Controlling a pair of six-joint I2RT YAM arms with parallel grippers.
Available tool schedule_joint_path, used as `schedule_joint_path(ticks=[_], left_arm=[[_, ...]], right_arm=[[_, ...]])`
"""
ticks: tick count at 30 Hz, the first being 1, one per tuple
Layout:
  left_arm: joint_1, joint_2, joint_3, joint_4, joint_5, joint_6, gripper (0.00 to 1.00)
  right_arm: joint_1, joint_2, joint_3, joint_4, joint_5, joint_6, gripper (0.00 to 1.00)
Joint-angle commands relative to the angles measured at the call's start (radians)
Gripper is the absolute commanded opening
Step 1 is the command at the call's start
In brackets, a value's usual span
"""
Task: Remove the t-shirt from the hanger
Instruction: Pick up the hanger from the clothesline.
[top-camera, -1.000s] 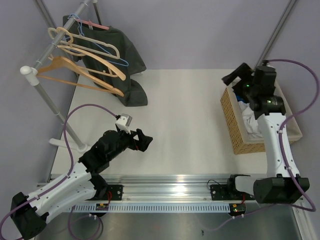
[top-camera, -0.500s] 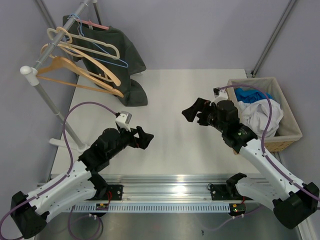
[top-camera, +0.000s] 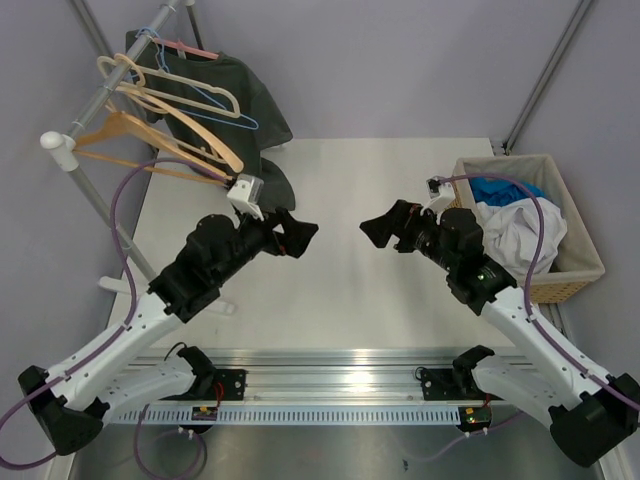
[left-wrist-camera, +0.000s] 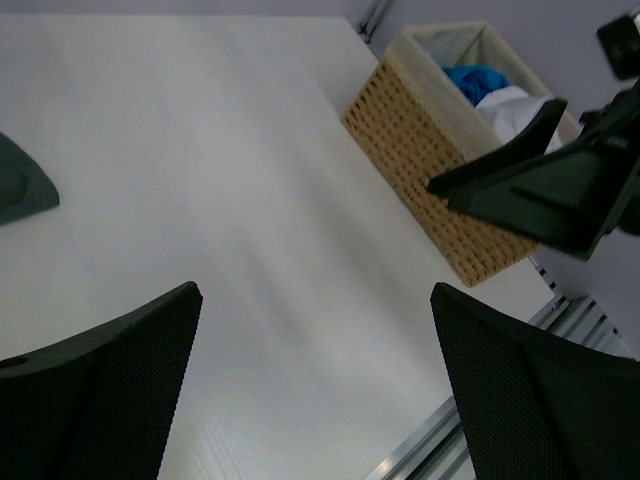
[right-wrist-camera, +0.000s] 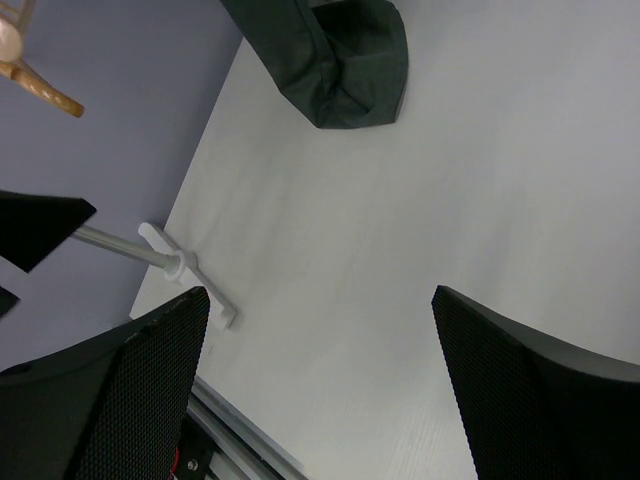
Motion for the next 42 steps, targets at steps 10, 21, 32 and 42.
schedule_joint_path(ticks=[10, 21, 32, 42], left_arm=[[-0.004, 0.426, 0.614, -0.074, -0.182, 0.106, 0.99], [0.018, 0.770, 1.085, 0.003, -0.599, 0.364, 0.99], [0.143, 0.986, 1.295, -0.001, -0.721, 0.255, 0.95], [0.255, 1.026, 1.272, -0.009, -0.719, 0.197, 0.95]], right_arm=[[0.006, -0.031, -0.041, 0.063, 0.066, -0.027, 0.99], [0.006, -0.016, -0.033, 0.066, 0.014, -0.009, 0.99], [0.006, -0.021, -0.033, 0.067, -0.021, 0.010, 1.00], [0.006, 0.036, -0.019, 0.098, -0.084, 0.036, 0.99]])
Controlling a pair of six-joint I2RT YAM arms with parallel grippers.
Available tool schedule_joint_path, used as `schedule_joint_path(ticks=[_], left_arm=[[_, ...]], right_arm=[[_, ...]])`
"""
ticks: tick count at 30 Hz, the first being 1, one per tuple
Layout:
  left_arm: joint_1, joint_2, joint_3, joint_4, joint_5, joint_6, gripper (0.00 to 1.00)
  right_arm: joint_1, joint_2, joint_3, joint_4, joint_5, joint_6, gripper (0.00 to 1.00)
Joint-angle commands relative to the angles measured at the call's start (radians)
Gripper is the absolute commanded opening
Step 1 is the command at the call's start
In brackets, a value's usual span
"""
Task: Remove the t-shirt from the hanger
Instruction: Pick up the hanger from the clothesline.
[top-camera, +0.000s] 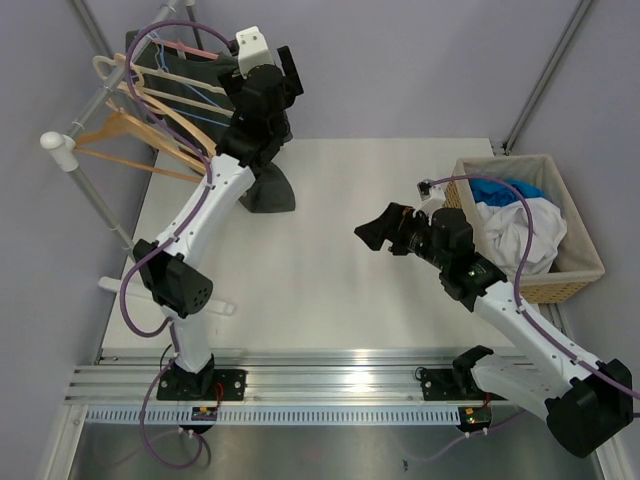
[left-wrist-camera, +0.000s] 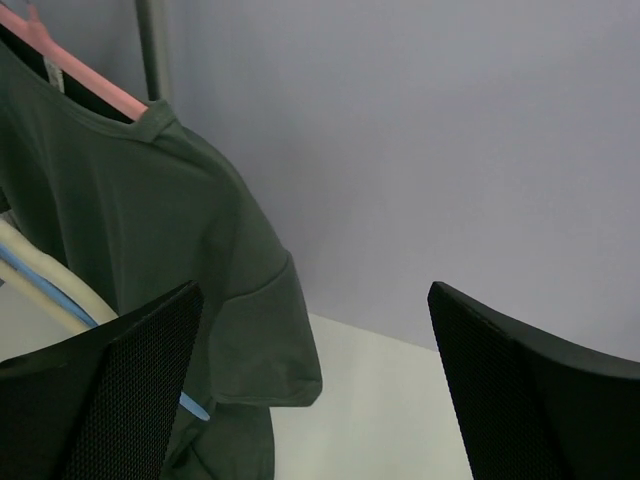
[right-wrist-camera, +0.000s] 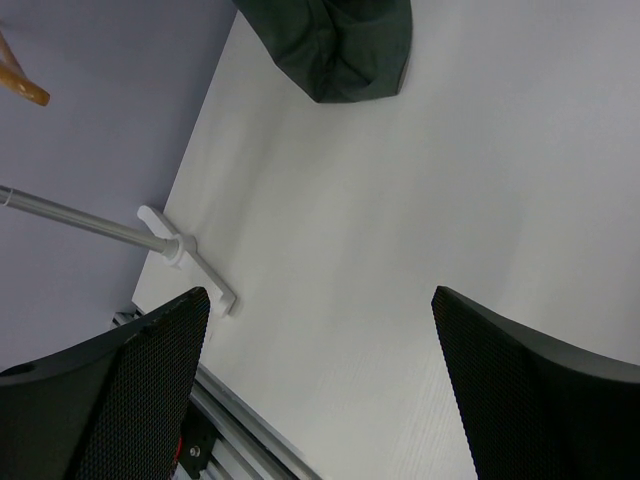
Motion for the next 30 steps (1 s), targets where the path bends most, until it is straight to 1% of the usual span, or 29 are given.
schedule_joint_path(ticks=[1, 8, 15, 20, 24, 30], left_arm=[[0.030, 0.017, 0.021, 0.040, -0.016, -0.047, 0.95], [0.081, 0.052, 0.053, 0.040, -0.005, -0.046, 0.93], [0.101, 0.090, 0.094, 0.038, -0.014, -0.030, 0.92], [0.111, 0.113, 0.110, 0.037, -0.046, -0.026, 0.91], [0.120, 0.129, 0.114, 0.035, -0.032, -0.032, 0.91], [0.137, 0.149, 0.130, 0.037, -0.052, -0.024, 0.91]], right_arm=[[0.006, -0.003, 0.017, 0.056, -0.049, 0.017, 1.00], [0.006, 0.009, 0.017, 0.059, -0.054, 0.018, 1.00], [0.006, 0.020, 0.018, 0.064, -0.066, 0.021, 0.99], [0.006, 0.018, 0.018, 0.065, -0.072, 0.028, 0.99], [0.006, 0.011, 0.015, 0.067, -0.083, 0.034, 0.99], [0.006, -0.005, 0.011, 0.073, -0.086, 0.040, 0.99]])
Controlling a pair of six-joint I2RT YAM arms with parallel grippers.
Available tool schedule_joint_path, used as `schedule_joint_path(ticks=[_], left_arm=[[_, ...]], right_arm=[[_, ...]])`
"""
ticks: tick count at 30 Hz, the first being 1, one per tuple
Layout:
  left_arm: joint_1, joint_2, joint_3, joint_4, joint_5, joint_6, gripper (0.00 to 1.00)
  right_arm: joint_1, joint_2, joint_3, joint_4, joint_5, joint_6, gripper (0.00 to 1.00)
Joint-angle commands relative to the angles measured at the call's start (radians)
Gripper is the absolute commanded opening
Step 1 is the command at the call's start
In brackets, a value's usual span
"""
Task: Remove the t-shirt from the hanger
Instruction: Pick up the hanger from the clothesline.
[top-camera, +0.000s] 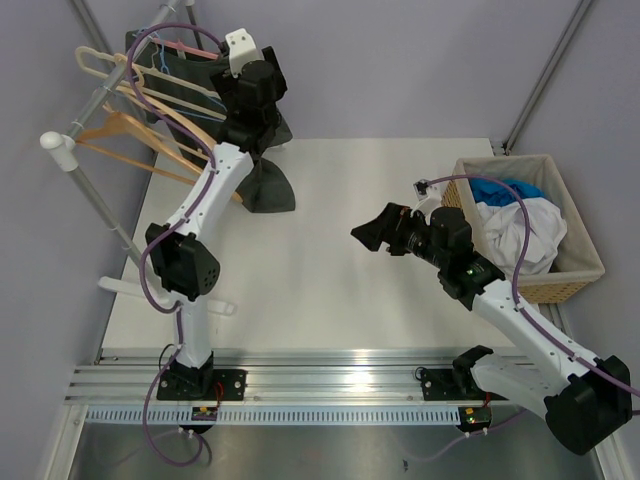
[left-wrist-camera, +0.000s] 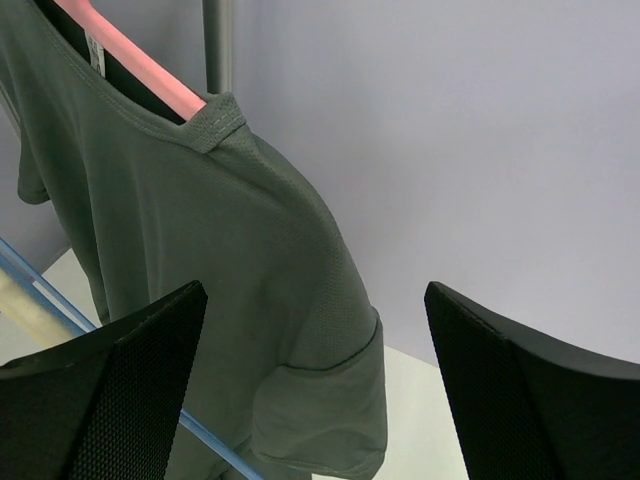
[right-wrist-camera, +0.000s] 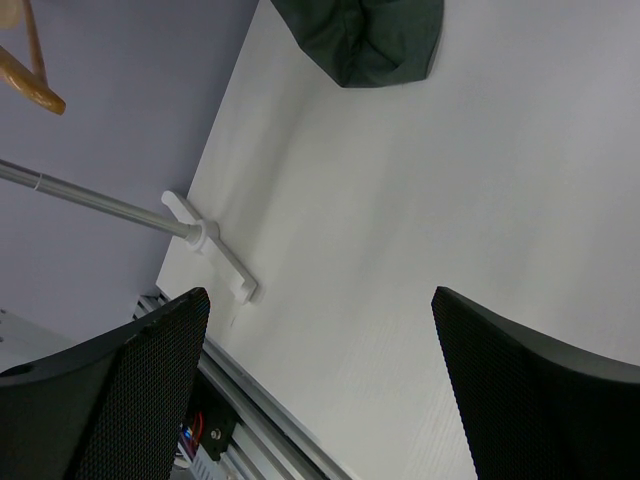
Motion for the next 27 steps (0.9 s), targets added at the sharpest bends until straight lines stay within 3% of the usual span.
schedule_joint_path(ticks=[1, 15, 20, 27], left_arm=[[0.019, 0.010, 0.053, 0.037, -0.035, 0.001, 0.91], [0.029, 0.043, 0.105, 0.045, 0.004, 0.047, 0.80], [0.032, 0.048, 0.100, 0.045, 0.014, 0.036, 0.66], [0.032, 0.030, 0.090, 0.042, -0.021, 0.036, 0.63]], right_arm=[[0.006, -0.023, 0.009, 0.054, -0.024, 0.007, 0.99], [0.006, -0.006, 0.014, 0.054, -0.031, 0.009, 0.99], [0.007, -0.005, 0.015, 0.054, -0.039, 0.009, 0.99], [0.006, -0.011, 0.015, 0.052, -0.041, 0.010, 1.00]])
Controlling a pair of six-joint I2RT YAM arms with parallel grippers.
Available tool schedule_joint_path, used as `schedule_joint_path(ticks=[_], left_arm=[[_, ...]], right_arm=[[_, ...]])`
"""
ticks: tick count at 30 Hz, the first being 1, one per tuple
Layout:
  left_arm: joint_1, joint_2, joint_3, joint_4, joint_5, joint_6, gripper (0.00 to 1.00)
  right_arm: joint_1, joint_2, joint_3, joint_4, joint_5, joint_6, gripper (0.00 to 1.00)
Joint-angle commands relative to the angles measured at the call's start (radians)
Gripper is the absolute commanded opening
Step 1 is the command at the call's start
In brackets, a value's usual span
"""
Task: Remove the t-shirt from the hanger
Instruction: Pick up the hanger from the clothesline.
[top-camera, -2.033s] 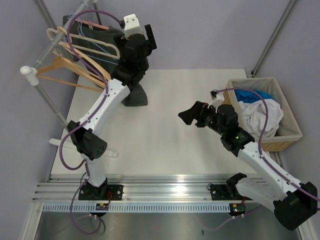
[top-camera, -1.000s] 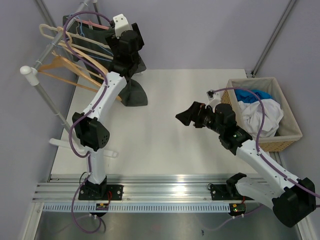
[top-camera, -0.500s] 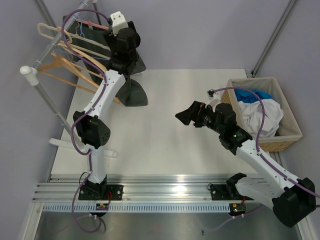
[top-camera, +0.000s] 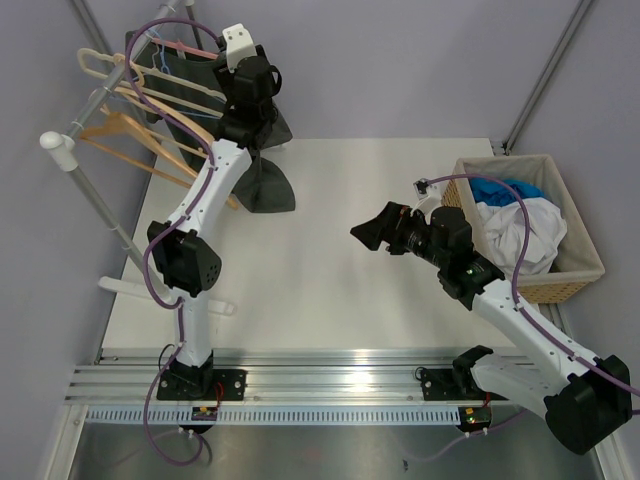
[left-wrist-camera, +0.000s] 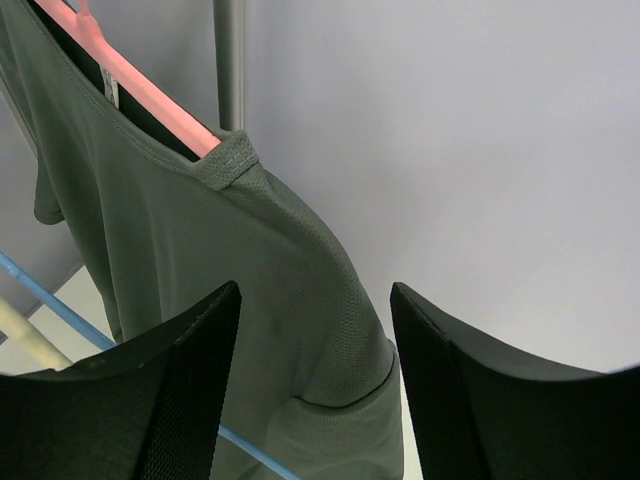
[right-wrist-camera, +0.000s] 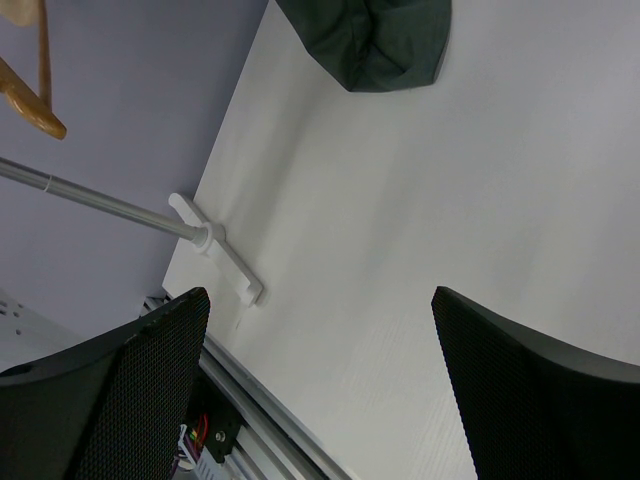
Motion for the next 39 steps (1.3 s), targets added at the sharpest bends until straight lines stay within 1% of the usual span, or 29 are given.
schedule_joint_path(ticks=[1, 3, 4, 6, 8, 9, 13, 15, 20, 21, 22, 23, 24, 29, 31, 34, 39], left_arm=[[0.007, -0.010, 0.028, 0.042, -0.030, -0.006, 0.63], [0.007, -0.010, 0.029, 0.042, -0.030, 0.000, 0.59], [0.007, -0.010, 0.029, 0.042, -0.030, 0.000, 0.55], [0.007, -0.010, 0.031, 0.042, -0.029, 0.003, 0.54], [0.007, -0.013, 0.031, 0.042, -0.029, 0.006, 0.46], [0.007, -0.013, 0.031, 0.042, -0.030, 0.006, 0.44], [0.007, -0.019, 0.023, 0.043, -0.030, 0.013, 0.43], [0.005, -0.022, 0.026, 0.048, -0.033, 0.019, 0.37], [0.007, -0.025, 0.025, 0.054, -0.026, 0.033, 0.33], [0.007, -0.024, 0.025, 0.059, -0.018, 0.033, 0.34], [0.007, -0.019, 0.026, 0.059, -0.012, 0.034, 0.39], [0.007, -0.018, 0.028, 0.063, -0.010, 0.034, 0.46], [0.007, -0.016, 0.028, 0.065, -0.012, 0.037, 0.57], [0.009, -0.001, 0.035, 0.100, -0.064, 0.088, 0.61], [0.013, 0.001, 0.035, 0.108, -0.052, 0.082, 0.63], [0.021, -0.001, 0.032, 0.117, -0.024, 0.068, 0.63], [0.021, 0.014, 0.029, 0.137, -0.029, 0.079, 0.59]], right_arm=[[0.006, -0.012, 0.015, 0.033, -0.036, 0.003, 0.99], [0.006, -0.012, 0.017, 0.033, -0.038, 0.003, 0.99], [0.006, -0.012, 0.017, 0.033, -0.036, 0.003, 0.99], [0.006, -0.006, 0.017, 0.033, -0.038, 0.003, 1.00], [0.006, -0.001, 0.020, 0.033, -0.039, 0.003, 0.99], [0.006, -0.001, 0.020, 0.033, -0.041, 0.003, 0.99], [0.006, 0.007, 0.021, 0.033, -0.042, 0.001, 0.99], [0.006, 0.011, 0.023, 0.033, -0.041, 0.000, 1.00], [0.006, 0.017, 0.024, 0.033, -0.044, 0.000, 0.99], [0.006, 0.019, 0.024, 0.033, -0.041, 0.000, 0.99], [0.006, 0.024, 0.024, 0.033, -0.041, 0.000, 0.99], [0.006, 0.027, 0.026, 0.033, -0.042, 0.000, 0.99], [0.006, 0.027, 0.028, 0.033, -0.047, -0.002, 0.99], [0.012, 0.019, 0.023, 0.033, -0.036, 0.000, 1.00], [0.019, 0.019, 0.026, 0.027, -0.025, -0.006, 0.99], [0.030, 0.027, 0.032, 0.024, -0.022, -0.008, 1.00], [0.059, 0.036, 0.047, 0.007, 0.007, -0.025, 0.99]])
